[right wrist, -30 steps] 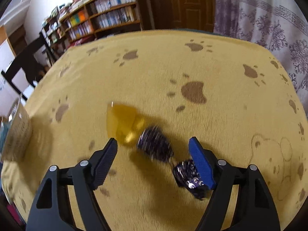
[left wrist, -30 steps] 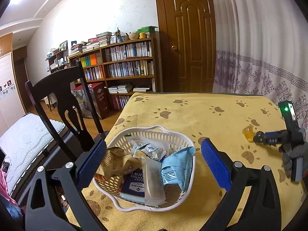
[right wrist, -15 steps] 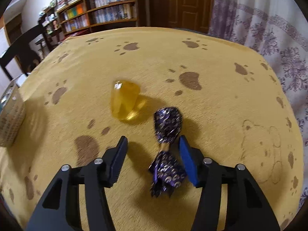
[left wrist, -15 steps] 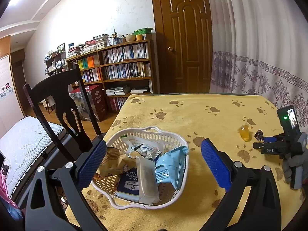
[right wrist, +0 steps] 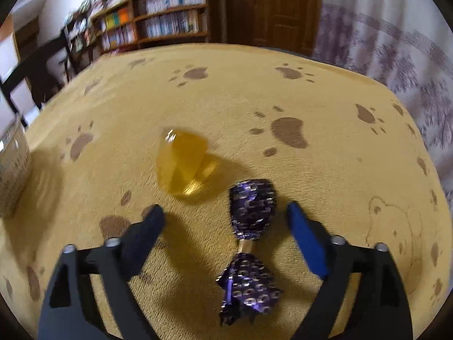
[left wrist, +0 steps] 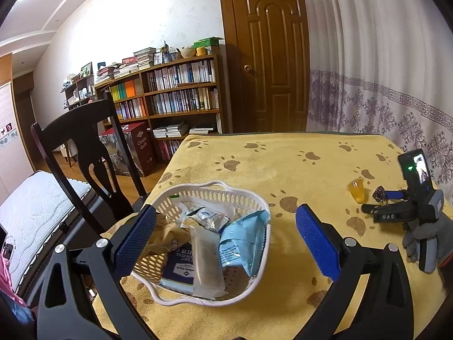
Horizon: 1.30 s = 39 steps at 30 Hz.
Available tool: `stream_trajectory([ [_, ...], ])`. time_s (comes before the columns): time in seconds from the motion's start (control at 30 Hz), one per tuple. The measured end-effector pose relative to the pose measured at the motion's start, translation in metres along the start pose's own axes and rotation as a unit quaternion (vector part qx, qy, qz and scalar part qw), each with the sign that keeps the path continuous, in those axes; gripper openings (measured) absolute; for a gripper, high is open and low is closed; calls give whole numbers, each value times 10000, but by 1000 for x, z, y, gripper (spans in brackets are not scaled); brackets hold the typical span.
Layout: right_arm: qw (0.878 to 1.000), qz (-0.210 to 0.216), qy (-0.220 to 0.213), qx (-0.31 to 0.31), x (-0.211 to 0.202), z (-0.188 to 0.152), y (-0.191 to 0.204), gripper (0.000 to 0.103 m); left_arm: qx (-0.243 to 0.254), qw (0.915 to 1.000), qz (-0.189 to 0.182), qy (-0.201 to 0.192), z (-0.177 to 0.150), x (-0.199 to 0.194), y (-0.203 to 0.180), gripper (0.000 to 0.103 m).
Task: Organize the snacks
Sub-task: 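Close the right tool on the purple wrapped candy and lift it, then grasp the yellow jelly cup with the left tool while the right tool holds the candy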
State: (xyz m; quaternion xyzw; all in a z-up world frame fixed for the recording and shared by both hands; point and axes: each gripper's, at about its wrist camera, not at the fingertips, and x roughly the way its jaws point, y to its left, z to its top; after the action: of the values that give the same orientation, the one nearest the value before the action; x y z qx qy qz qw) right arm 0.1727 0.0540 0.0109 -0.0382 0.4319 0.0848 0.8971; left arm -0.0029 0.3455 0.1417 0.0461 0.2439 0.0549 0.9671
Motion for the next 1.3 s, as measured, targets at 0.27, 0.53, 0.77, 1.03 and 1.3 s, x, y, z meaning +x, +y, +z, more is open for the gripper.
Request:
stream_trajectory([
  [0.27,9999,67,112,-30,0,-2,-2,90,44,10000,4,-34,0,-1,-5,100],
  [0.53,9996,-86,-89,238,-10,-4,-14,56,-75,9999,-112,-71,5,-3,-8,100],
  [0.77,9986,-65,-266,444,-13,-5,-27,28,133,9996,-227,-38,15,5,-37,100],
  [1.03,9948,-20,-593,822,-34,-18,-50,27,437,9970,-567,276,21,43,-97,100],
  [1.3,9886,-114,-812,1260,-44,-33,-82,27,601,9906,-866,867,14,111,-164,97],
])
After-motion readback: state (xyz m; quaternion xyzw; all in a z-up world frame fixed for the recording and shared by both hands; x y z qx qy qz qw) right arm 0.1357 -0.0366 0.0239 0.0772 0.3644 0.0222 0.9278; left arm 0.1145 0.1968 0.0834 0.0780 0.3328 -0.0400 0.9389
